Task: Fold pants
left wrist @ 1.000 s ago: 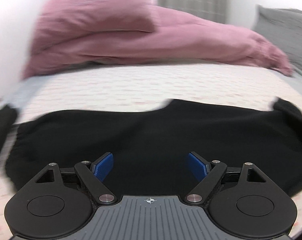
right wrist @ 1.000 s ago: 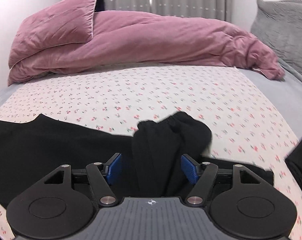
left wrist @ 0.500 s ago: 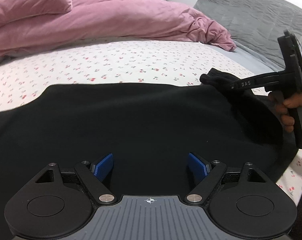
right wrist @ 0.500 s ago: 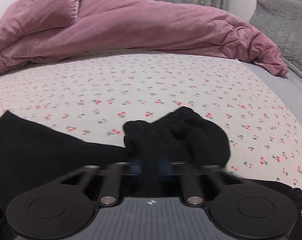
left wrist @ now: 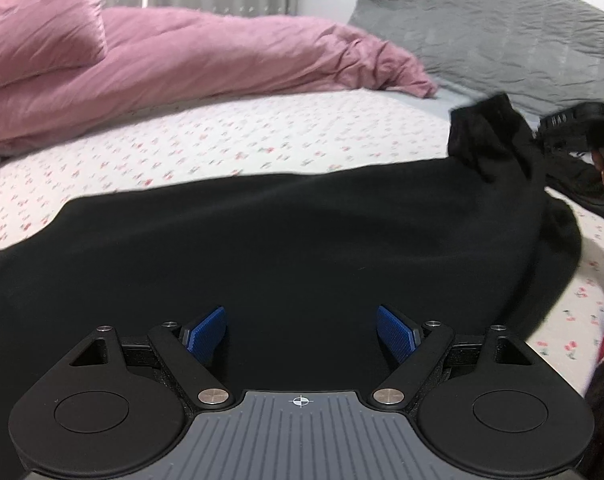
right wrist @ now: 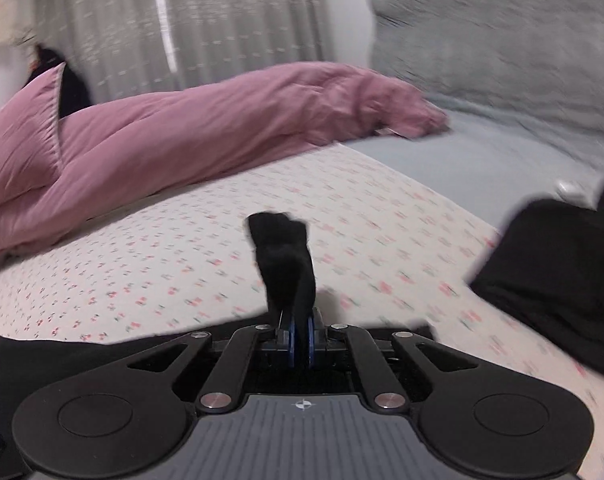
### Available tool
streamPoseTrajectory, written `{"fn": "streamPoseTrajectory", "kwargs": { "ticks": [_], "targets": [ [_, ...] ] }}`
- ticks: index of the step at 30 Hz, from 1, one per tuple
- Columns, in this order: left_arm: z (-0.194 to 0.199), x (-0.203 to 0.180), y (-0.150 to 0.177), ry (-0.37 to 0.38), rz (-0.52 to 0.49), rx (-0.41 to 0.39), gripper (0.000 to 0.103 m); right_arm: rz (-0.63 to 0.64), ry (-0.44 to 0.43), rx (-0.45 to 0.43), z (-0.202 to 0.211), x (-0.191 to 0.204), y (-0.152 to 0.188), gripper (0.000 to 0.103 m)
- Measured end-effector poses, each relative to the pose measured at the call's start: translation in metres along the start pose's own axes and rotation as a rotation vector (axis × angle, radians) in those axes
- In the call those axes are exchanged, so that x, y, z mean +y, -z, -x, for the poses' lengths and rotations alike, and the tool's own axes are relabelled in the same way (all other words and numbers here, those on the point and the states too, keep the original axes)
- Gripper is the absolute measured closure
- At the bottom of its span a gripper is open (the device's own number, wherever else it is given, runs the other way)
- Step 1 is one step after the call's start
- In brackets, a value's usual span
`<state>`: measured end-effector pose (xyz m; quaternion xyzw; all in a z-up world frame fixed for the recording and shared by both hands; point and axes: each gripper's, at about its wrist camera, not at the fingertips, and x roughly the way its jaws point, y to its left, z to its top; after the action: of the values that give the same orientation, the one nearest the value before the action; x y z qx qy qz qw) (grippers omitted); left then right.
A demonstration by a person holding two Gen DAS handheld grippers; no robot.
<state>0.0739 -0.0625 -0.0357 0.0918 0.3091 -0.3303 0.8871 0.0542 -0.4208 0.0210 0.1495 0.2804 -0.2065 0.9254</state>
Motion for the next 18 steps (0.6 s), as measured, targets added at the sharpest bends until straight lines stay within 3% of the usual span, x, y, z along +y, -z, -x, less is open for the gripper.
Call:
{"fn": "streamPoseTrajectory", "kwargs": {
  "ticks": [2, 4, 6, 9, 14, 18],
  "targets": [
    [0.002, -0.007, 0.0, 0.022, -0.027, -0.019, 0.019, -0.064, 0.002, 0.048, 0.002, -0.016, 0.011, 0.098],
    [0.003, -0.016, 0.001, 0.052, -0.057, -0.035, 0.019, -0.114, 0.009, 0.074, 0.003, -0.031, 0.018, 0.083],
    [0.005, -0.024, 0.002, 0.085, -0.082, -0.045, 0.019, -0.143, 0.02, 0.058, 0.007, -0.043, 0.022, 0.067],
    [0.007, -0.036, 0.004, 0.146, -0.125, -0.061, 0.019, -0.214, -0.024, 0.023, 0.01, -0.063, 0.025, 0.06],
    [0.001, -0.059, 0.001, 0.221, -0.177, -0.063, 0.022, -0.43, -0.13, 0.081, -0.006, -0.092, 0.029, 0.059],
    [-0.009, -0.08, 0.001, 0.249, -0.231, -0.043, 0.03, -0.491, -0.159, 0.065, -0.008, -0.097, 0.026, 0.059]
  ]
}}
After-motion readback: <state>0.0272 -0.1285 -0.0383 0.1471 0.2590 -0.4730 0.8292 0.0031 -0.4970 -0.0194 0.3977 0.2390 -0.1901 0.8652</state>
